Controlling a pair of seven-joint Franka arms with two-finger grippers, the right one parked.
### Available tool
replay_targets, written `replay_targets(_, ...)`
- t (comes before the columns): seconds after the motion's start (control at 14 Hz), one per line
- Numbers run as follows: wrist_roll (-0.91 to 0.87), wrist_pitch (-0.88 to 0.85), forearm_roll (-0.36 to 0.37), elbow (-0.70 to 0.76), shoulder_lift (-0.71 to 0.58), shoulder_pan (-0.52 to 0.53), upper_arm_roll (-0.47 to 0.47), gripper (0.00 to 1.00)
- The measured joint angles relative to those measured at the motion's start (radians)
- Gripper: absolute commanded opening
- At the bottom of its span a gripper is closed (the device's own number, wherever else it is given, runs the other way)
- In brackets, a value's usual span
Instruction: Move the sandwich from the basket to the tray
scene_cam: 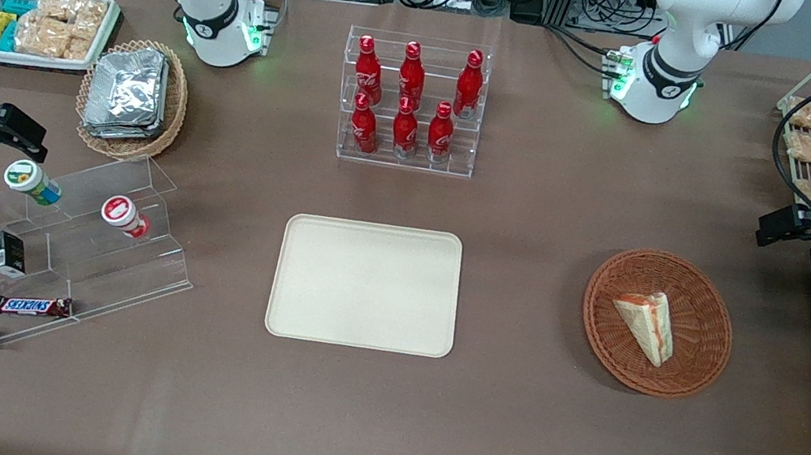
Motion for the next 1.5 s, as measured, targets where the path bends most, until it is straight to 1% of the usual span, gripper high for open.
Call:
replay_targets(0.79, -0.006, 0.002, -0.007, -0.012, 0.002, 0.000, 0.005, 1.00)
replay_targets(0.86, -0.040, 0.004, -0.023, -0.016, 0.004, 0.000, 0.006, 1.00)
replay_targets(1.0, -0.163, 0.006, -0.056, -0.023, 0.018, 0.000, 0.006, 1.00)
replay_targets(1.14, -0.248, 0.014, -0.062, -0.035, 0.049, 0.000, 0.006, 1.00)
replay_targets(1.29, -0.292, 0.075, -0.063, -0.063, 0.095, 0.000, 0.007, 1.00)
replay_targets(1.5, -0.334, 0.264, -0.064, -0.175, 0.135, 0.000, 0.008, 1.00)
